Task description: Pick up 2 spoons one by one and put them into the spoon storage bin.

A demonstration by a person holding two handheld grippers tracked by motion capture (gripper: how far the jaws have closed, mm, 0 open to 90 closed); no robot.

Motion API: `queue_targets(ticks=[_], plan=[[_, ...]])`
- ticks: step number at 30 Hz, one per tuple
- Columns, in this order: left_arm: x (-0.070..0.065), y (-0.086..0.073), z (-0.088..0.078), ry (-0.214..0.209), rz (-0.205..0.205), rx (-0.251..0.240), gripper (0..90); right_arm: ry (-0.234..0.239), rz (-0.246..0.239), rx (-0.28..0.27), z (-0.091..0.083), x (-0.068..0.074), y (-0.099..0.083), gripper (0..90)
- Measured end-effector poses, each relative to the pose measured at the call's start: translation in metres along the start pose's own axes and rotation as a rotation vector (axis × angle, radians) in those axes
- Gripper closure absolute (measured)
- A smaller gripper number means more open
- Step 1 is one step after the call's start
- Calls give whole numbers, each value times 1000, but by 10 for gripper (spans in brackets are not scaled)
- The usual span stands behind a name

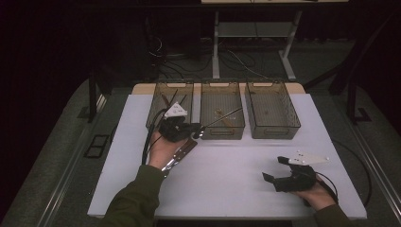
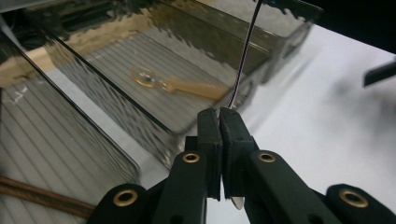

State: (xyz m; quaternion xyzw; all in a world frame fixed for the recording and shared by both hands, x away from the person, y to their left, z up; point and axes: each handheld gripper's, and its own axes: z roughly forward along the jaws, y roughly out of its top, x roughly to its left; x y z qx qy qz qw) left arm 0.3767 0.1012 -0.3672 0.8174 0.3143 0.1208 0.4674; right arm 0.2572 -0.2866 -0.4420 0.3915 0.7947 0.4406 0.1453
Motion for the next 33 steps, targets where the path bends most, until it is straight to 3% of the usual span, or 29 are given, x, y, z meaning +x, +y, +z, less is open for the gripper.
queue_targets(ticks=[14,18,33], plan=[[16,31,31,86,-20,10,885,4,-1,-9,-1,0,1,113],[17,37,39,106,-8,40,885,4,-1,-10,-1,0,1,113],[22,31,68,147,-32,135,885,8,-2,-15,-3,0,2,113]])
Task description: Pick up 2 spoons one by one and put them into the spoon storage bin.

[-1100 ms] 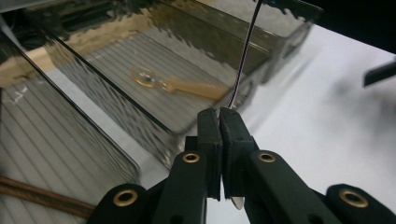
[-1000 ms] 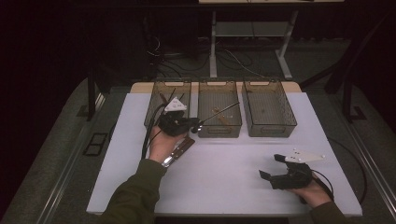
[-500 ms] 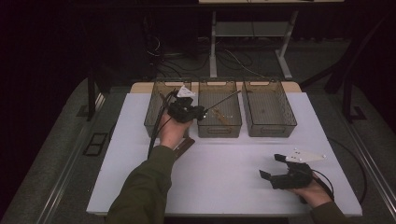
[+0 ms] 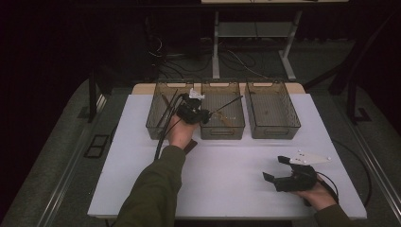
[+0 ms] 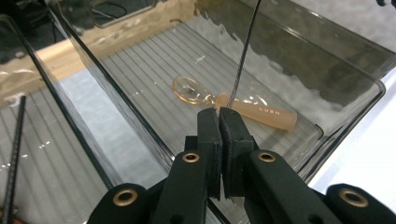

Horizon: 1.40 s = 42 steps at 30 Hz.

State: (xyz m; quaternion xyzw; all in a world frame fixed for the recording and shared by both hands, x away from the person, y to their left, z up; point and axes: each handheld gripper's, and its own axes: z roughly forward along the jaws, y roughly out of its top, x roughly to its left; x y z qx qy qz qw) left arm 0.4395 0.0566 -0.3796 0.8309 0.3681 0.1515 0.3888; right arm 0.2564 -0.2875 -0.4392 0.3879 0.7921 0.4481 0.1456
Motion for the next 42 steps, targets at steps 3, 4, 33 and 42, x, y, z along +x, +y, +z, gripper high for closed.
queue_targets(ticks=[3,4,33,42], plan=[[-1,-1,2,-4,-3,19,883,0,-1,-1,0,0,0,113],[-3,-1,4,2,-4,18,880,1,-2,0,0,0,0,113],[-6,-24,-38,-62,46,-66,324,-1,1,-1,0,0,0,113],[-10,-46,-60,-68,48,-87,231,-1,3,0,0,0,0,113]])
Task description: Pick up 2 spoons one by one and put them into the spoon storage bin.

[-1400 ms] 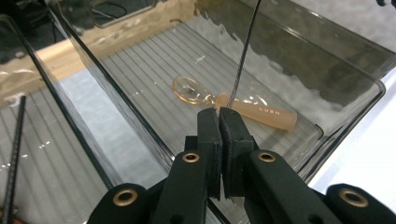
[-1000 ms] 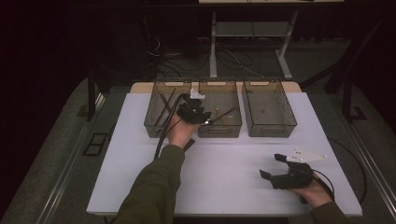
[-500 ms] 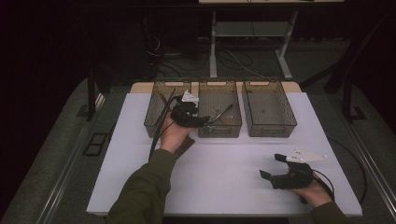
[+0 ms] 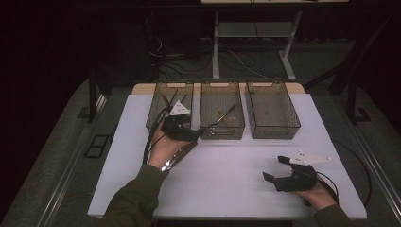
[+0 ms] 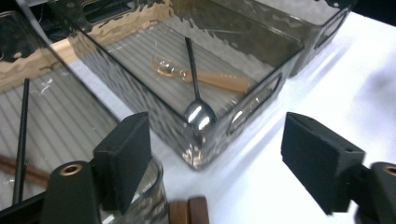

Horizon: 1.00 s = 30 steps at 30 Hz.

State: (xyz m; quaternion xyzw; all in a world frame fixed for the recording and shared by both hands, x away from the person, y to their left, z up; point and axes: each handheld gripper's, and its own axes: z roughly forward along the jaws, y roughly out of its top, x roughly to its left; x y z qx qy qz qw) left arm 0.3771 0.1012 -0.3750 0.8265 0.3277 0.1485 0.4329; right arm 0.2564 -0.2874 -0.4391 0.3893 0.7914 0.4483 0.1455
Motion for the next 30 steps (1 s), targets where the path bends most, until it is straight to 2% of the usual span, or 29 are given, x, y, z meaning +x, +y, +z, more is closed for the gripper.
queue_targets(ticks=[5,9,17,26,30], plan=[[-3,-18,-11,-2,-15,-8,193,-2,2,2,0,0,0,113],[-2,-33,-21,2,-16,10,186,-2,1,0,0,0,0,113],[1,-59,-39,21,-38,7,191,-4,1,1,-1,1,0,113],[5,-83,-54,39,-62,11,263,-7,-5,4,0,1,0,113],[7,-89,-54,41,-55,34,316,-7,-8,4,0,1,0,113]])
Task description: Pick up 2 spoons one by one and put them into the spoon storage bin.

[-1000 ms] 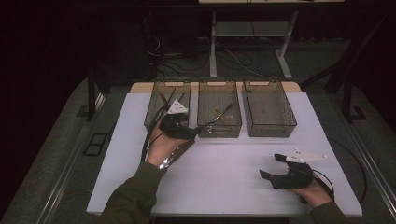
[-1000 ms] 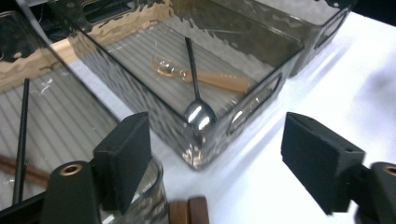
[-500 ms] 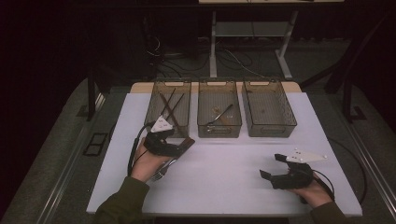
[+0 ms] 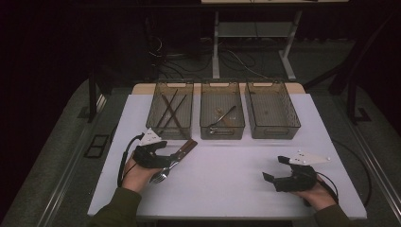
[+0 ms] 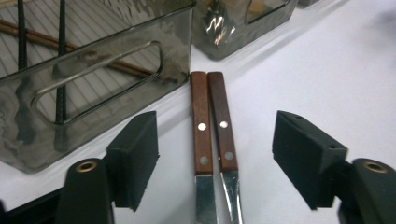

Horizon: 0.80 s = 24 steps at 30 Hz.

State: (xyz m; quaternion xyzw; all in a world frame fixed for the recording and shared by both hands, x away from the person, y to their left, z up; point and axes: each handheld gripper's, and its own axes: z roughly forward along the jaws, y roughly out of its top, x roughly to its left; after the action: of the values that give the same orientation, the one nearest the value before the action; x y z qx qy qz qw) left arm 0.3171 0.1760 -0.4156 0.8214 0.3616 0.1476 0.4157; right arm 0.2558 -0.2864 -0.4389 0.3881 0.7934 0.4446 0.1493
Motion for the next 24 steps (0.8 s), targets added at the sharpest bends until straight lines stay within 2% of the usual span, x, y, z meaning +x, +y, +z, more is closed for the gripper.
queue_targets(ticks=[2,18,24], plan=[[1,-1,1,-2,-12,-6,348,0,1,0,0,0,0,113],[5,-5,17,-20,18,87,580,3,-7,5,1,0,0,113],[8,-6,23,-31,4,107,658,3,-7,7,2,0,0,113]])
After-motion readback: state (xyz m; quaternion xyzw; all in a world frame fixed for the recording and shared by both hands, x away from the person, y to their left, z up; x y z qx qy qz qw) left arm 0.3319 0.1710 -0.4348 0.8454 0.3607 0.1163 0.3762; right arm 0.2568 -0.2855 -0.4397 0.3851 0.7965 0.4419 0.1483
